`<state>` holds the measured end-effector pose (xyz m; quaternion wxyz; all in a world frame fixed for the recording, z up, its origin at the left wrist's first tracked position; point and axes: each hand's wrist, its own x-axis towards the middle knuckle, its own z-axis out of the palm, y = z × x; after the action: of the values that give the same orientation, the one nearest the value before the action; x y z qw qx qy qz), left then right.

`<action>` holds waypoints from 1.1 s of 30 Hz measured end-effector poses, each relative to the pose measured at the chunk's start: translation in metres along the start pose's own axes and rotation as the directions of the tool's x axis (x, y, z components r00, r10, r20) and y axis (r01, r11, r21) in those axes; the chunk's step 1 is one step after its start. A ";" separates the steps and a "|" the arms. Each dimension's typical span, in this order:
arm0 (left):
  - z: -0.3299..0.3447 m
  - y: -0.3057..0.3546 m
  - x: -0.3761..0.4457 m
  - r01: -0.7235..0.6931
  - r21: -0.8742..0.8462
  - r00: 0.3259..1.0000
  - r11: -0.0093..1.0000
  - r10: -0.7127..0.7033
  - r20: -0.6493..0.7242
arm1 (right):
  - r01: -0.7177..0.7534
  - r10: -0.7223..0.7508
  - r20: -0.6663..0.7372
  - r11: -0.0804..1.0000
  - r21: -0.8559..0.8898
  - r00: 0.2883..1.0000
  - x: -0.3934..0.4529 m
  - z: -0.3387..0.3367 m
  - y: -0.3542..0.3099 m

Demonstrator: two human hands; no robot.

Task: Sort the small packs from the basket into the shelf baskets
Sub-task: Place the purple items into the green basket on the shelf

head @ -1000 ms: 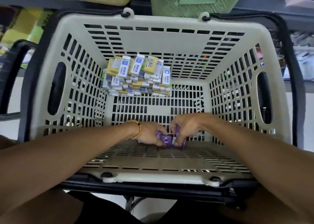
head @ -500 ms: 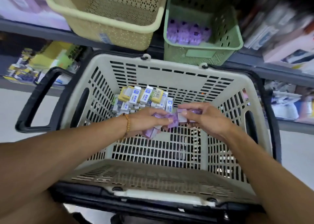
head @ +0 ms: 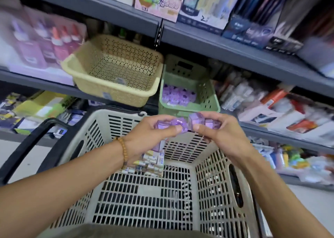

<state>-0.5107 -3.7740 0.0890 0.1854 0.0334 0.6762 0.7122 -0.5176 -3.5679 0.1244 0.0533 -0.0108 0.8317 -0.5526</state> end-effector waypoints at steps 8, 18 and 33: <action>-0.032 0.018 0.002 -0.108 -0.026 0.981 0.994 0.102 -0.166 | 0.050 -0.151 -0.080 0.703 -0.709 0.985 0.102 -0.030 -0.016; -0.034 0.017 0.012 -0.108 -0.070 0.987 0.992 0.099 -0.129 | 0.085 0.039 0.095 0.209 -0.974 0.995 0.168 -0.020 0.010; -0.043 0.019 0.017 -0.116 -0.104 0.982 0.988 0.099 -0.158 | 0.034 -0.026 0.026 0.352 -0.936 0.999 0.170 -0.019 0.017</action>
<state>-0.5435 -3.8100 0.1003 0.0959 0.0049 0.6443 0.7588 -0.6878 -3.5569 0.1033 0.0305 -0.0561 0.9978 0.0181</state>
